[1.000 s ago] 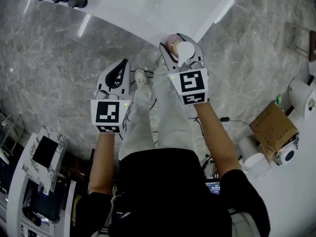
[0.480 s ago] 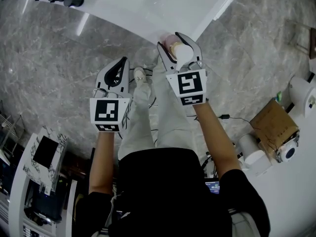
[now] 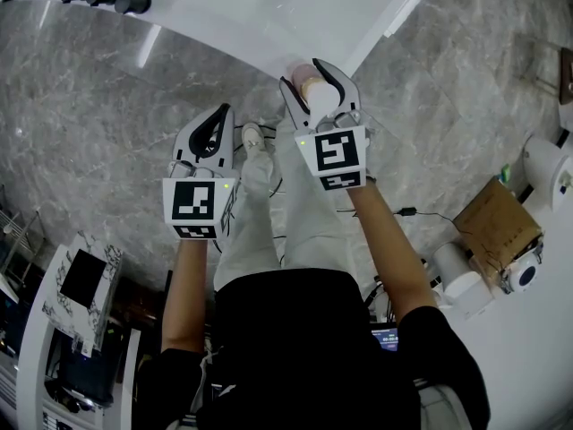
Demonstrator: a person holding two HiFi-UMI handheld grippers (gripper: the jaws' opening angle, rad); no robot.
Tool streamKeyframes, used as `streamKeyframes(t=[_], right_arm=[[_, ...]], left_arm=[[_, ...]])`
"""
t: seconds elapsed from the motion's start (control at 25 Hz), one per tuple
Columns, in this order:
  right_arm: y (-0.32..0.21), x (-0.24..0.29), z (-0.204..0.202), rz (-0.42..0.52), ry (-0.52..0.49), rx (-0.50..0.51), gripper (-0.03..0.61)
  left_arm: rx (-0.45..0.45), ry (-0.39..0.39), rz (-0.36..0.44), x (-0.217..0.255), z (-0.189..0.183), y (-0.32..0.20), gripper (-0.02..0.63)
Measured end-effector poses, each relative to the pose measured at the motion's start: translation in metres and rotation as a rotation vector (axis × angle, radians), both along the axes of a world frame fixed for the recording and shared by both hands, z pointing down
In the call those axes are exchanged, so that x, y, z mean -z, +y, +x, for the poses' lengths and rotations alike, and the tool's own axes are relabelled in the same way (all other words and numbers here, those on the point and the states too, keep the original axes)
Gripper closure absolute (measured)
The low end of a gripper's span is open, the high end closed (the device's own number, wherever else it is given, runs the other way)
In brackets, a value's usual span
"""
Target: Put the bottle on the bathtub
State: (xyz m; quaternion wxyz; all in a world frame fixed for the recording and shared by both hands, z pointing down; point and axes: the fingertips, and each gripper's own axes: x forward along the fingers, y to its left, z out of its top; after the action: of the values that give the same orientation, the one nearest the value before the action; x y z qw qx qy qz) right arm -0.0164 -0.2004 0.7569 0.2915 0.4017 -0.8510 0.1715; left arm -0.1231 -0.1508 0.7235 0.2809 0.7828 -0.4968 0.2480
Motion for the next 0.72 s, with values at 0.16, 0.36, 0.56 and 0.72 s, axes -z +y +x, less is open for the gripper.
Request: streamKeyframes(t=[0.16,0.36,0.56,0.72], right_arm=[[0.001,-0.001,-0.001,-0.027,-0.006,-0.004,0.337],[0.004,-0.001,-0.001,-0.070,-0.005,0.006,0.337],[0.009,0.005,0.004,-0.085,-0.005,0.005,0.337],[0.019,0.014,0.010,-0.094,0.008,-0.009,0.337]], left_arm=[[-0.005,-0.004,0.014,0.007,-0.002,-0.005,0.601],[-0.006,0.001,0.033,0.020,-0.003,-0.013,0.601],[-0.020,-0.004,0.046,0.032,-0.003,-0.017,0.601],[-0.031,-0.010,0.056,0.045,-0.001,-0.018,0.601]])
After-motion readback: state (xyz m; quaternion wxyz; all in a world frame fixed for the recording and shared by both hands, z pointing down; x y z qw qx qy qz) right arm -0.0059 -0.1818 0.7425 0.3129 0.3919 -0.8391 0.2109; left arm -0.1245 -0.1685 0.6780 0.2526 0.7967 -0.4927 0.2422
